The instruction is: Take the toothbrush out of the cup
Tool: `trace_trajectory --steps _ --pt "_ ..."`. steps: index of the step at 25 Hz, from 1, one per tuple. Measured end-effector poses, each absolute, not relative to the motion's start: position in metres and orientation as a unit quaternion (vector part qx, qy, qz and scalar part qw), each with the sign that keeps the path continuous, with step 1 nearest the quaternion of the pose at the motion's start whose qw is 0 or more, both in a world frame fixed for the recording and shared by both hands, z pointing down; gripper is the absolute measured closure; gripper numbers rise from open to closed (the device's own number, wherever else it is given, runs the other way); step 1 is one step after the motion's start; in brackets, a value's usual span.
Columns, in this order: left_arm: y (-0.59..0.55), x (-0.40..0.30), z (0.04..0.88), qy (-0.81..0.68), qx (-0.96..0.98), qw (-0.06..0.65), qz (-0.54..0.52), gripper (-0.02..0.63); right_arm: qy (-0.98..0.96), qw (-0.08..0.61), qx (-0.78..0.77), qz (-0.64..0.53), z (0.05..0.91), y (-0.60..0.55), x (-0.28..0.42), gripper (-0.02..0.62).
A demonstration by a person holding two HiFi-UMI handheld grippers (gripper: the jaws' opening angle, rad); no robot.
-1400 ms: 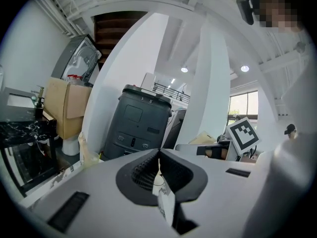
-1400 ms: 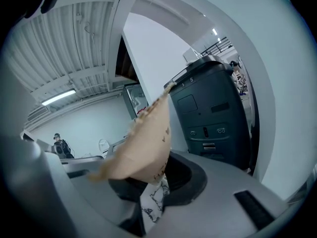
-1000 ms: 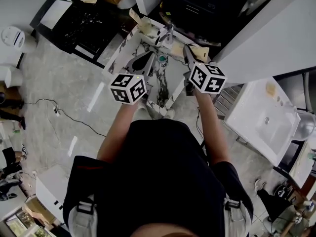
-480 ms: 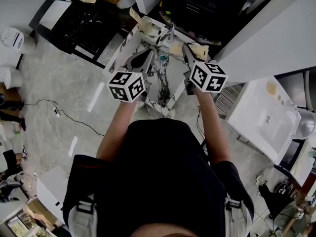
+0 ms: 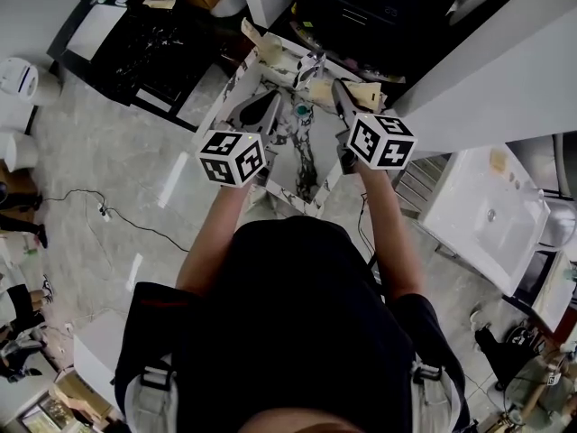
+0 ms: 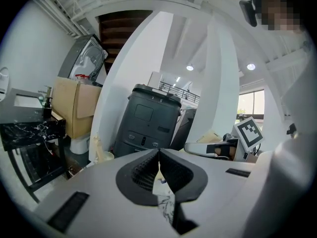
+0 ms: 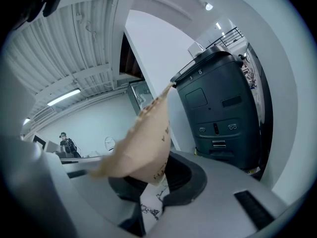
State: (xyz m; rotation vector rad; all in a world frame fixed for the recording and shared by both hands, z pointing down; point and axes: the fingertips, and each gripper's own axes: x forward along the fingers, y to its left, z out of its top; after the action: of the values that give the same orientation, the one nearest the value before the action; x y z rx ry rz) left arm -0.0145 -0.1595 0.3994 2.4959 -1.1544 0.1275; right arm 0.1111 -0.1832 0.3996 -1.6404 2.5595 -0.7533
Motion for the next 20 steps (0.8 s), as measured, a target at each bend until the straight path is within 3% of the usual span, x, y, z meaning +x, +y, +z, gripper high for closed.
trace_trajectory --steps 20 --pt "-0.222 -0.051 0.405 -0.365 0.905 0.212 0.051 0.589 0.798 -0.003 -0.546 -0.255 0.403 -0.223 0.069 0.528"
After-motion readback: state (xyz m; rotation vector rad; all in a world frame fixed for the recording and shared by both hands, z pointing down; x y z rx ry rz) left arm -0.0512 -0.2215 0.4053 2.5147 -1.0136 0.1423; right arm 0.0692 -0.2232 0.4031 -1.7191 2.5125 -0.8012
